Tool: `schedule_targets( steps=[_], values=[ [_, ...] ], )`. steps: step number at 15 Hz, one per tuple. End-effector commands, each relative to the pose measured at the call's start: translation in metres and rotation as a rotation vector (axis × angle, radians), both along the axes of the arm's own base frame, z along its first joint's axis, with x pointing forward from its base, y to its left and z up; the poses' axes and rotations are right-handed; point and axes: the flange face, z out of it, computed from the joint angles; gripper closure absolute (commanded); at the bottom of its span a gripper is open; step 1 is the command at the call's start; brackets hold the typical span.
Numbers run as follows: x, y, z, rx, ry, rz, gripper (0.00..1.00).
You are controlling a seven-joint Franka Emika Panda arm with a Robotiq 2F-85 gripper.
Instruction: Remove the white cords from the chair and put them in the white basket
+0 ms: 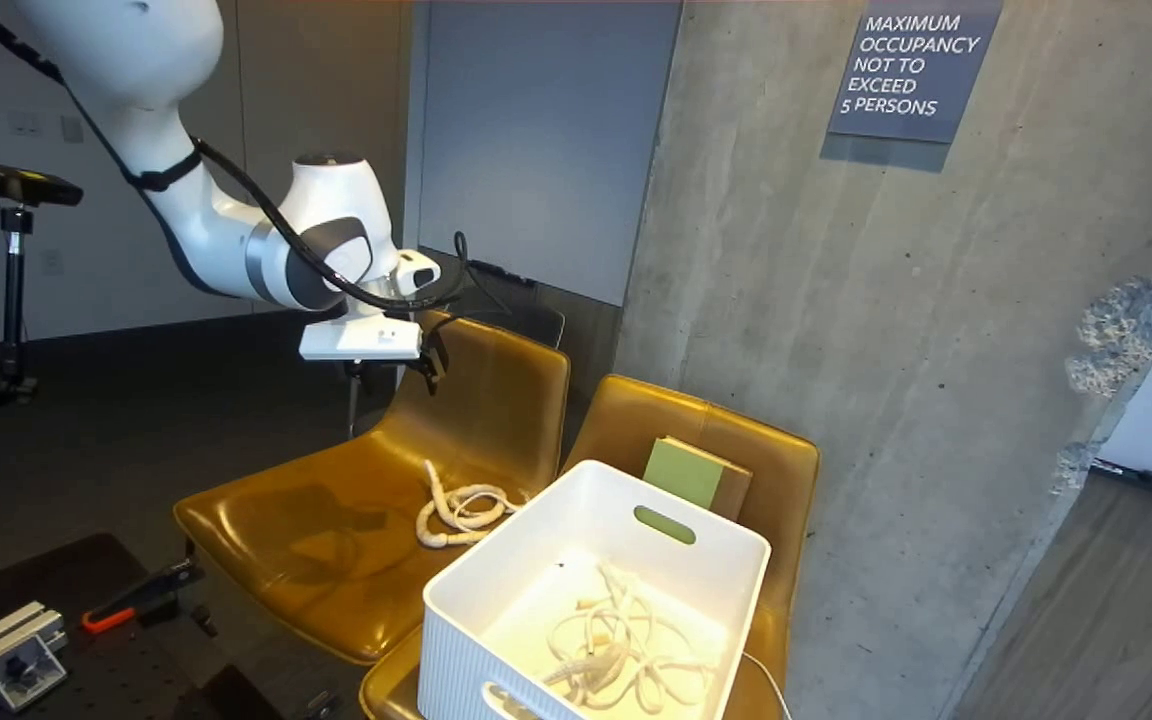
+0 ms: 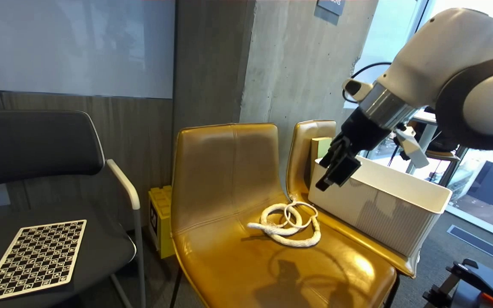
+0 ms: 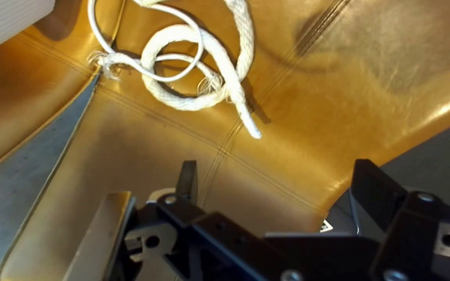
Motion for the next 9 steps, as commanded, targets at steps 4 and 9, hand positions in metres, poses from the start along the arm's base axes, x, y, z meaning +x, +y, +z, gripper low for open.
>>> schedule_targets(
  steps=[4, 9],
  values=[
    [0.033, 0.014, -0.077, -0.059, 0.061, 0.016, 0.00],
    [0.049, 0.019, -0.141, -0.077, 0.114, 0.005, 0.00]
  ],
)
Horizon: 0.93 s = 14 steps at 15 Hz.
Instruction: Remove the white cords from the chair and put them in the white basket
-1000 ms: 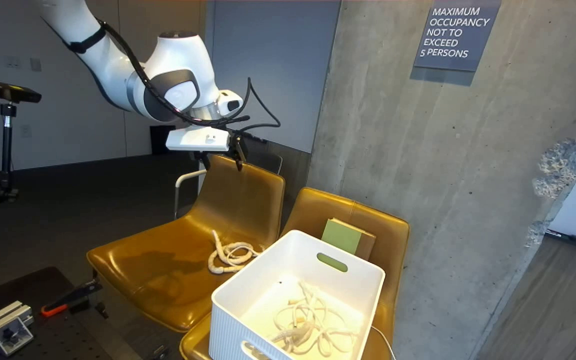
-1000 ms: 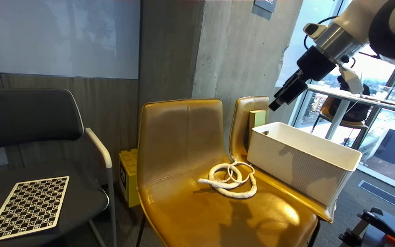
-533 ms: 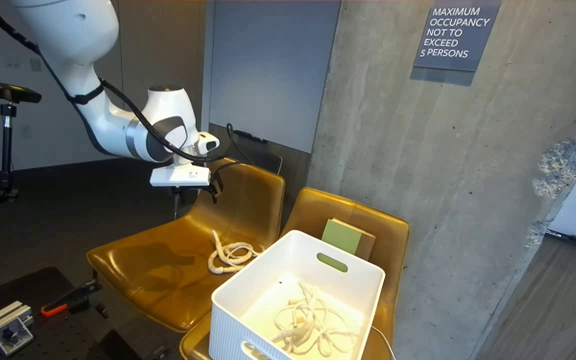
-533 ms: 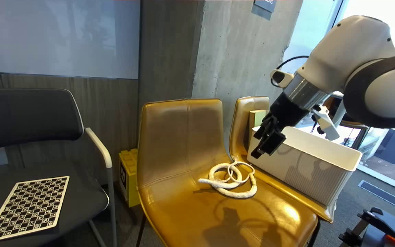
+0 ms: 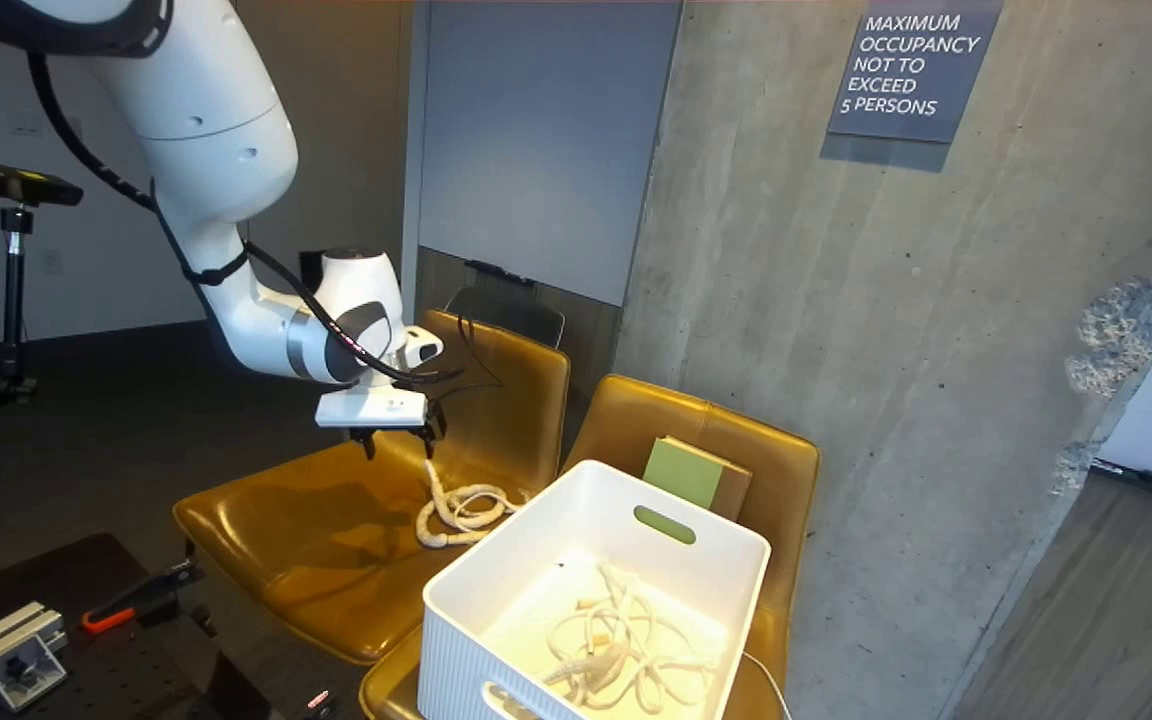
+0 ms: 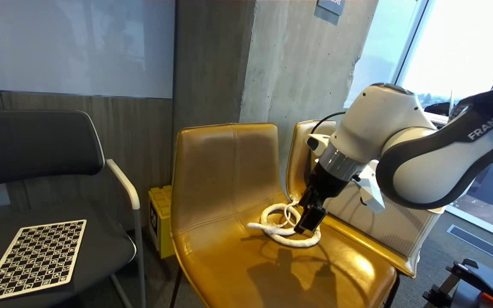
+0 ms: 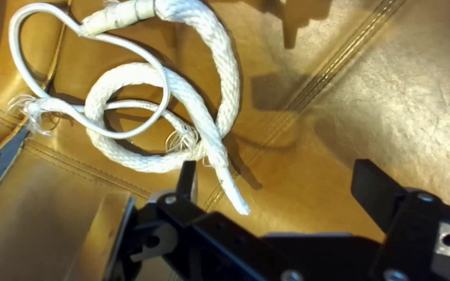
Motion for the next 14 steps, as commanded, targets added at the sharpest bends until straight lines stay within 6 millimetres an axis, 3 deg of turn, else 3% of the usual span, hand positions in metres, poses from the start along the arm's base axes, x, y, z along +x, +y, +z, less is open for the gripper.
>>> schedule_targets(
  steps=[1, 9, 14],
  values=[
    [0.023, -0.001, -0.038, -0.031, 0.012, -0.017, 0.00],
    [0.079, -0.040, -0.080, -0.088, -0.018, -0.063, 0.00],
    [0.077, -0.060, -0.119, -0.134, 0.045, -0.089, 0.00]
  ],
)
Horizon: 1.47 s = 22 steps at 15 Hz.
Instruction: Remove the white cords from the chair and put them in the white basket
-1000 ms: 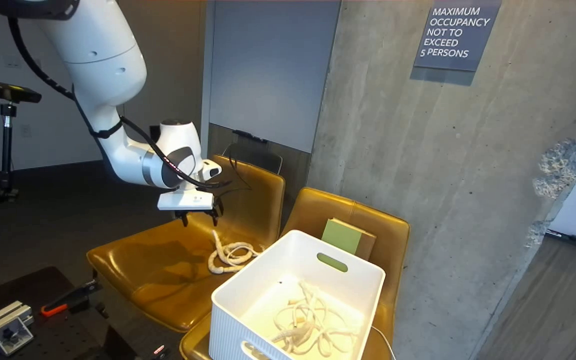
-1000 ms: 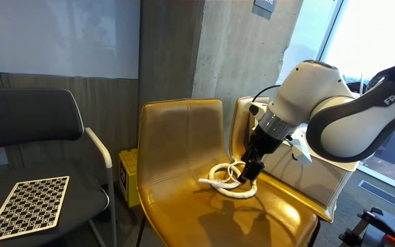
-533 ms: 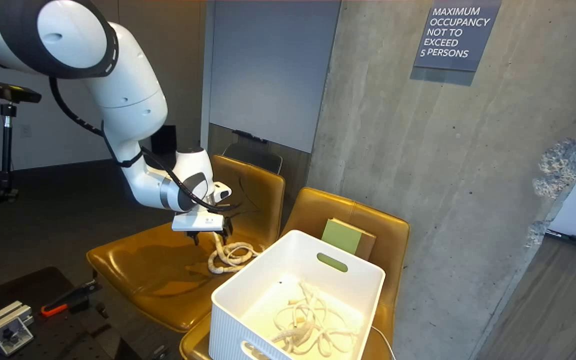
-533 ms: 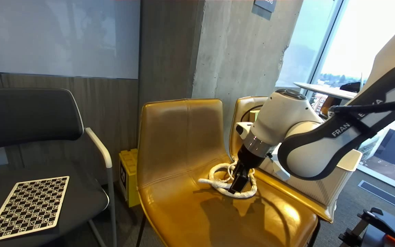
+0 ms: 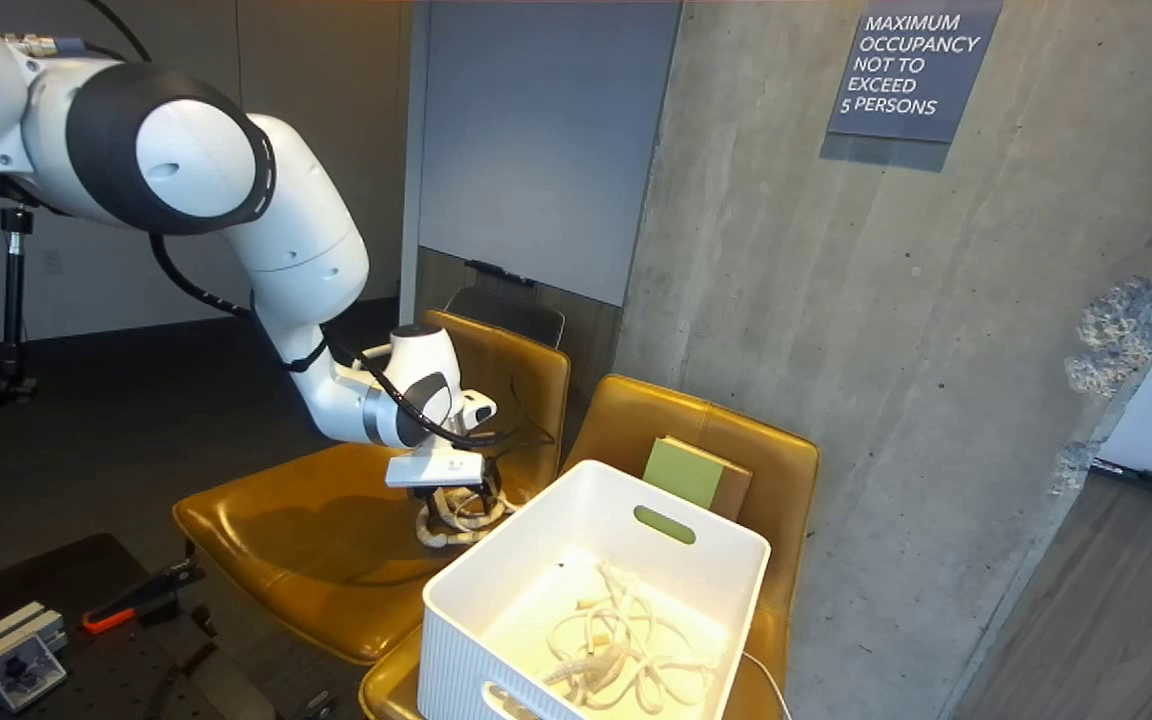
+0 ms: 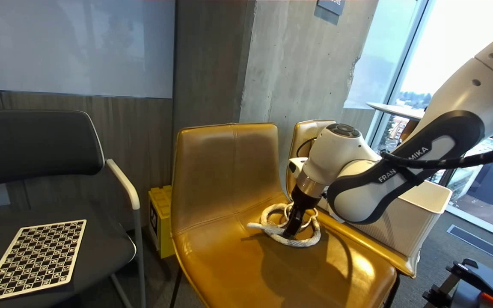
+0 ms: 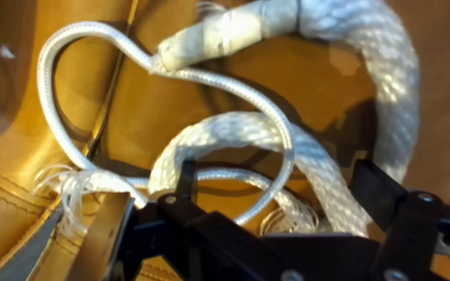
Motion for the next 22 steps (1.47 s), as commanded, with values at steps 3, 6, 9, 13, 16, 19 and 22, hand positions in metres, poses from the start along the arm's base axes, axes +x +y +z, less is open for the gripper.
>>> schedule_targets(
  steps=[3, 6, 9, 13, 16, 19, 22],
  values=[
    [-0.003, -0.006, -0.036, -0.036, 0.053, -0.007, 0.00],
    [-0.011, -0.005, -0.039, -0.041, 0.059, 0.003, 0.32],
    [-0.016, -0.008, -0.039, -0.046, 0.070, 0.008, 0.55],
    [-0.029, -0.007, -0.029, -0.040, 0.085, 0.014, 0.84],
    [-0.038, -0.004, -0.011, -0.034, 0.098, 0.013, 1.00],
    [-0.049, -0.005, 0.025, -0.039, 0.109, -0.002, 0.99],
    [-0.045, -0.012, 0.083, -0.035, 0.094, -0.020, 1.00]
  ],
)
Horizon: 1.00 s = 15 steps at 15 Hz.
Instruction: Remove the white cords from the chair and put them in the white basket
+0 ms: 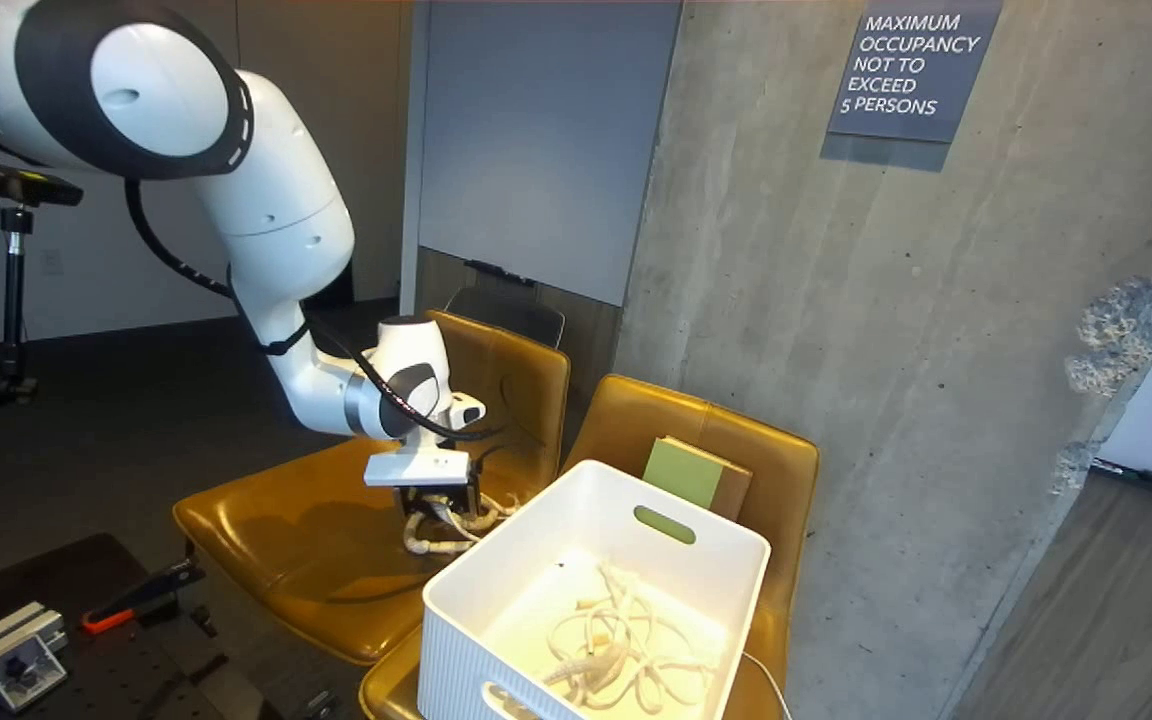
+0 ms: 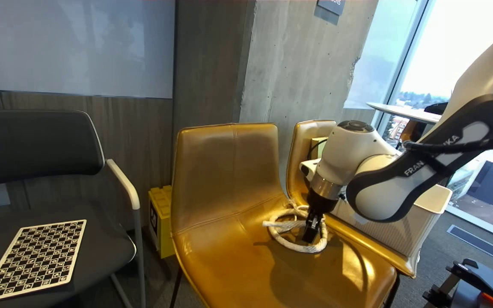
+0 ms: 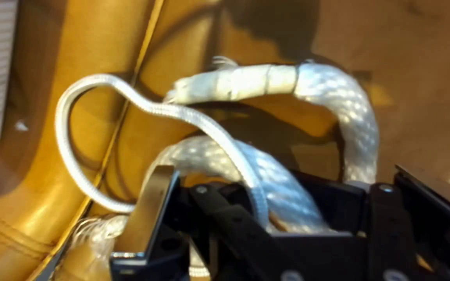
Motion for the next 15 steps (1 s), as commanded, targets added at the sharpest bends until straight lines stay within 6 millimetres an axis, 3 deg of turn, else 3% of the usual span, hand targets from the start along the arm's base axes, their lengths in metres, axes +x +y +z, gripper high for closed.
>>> schedule_targets(
  steps=[1, 5, 8, 10, 15],
  values=[
    [-0.002, -0.006, 0.088, -0.005, -0.018, -0.023, 1.00],
    [0.018, -0.024, 0.192, -0.004, -0.103, -0.067, 1.00],
    [0.017, -0.055, 0.269, -0.006, -0.141, -0.113, 1.00],
    [0.013, -0.087, 0.312, -0.007, -0.149, -0.160, 1.00],
    [-0.011, -0.194, 0.409, 0.022, -0.177, -0.306, 1.00]
  ],
)
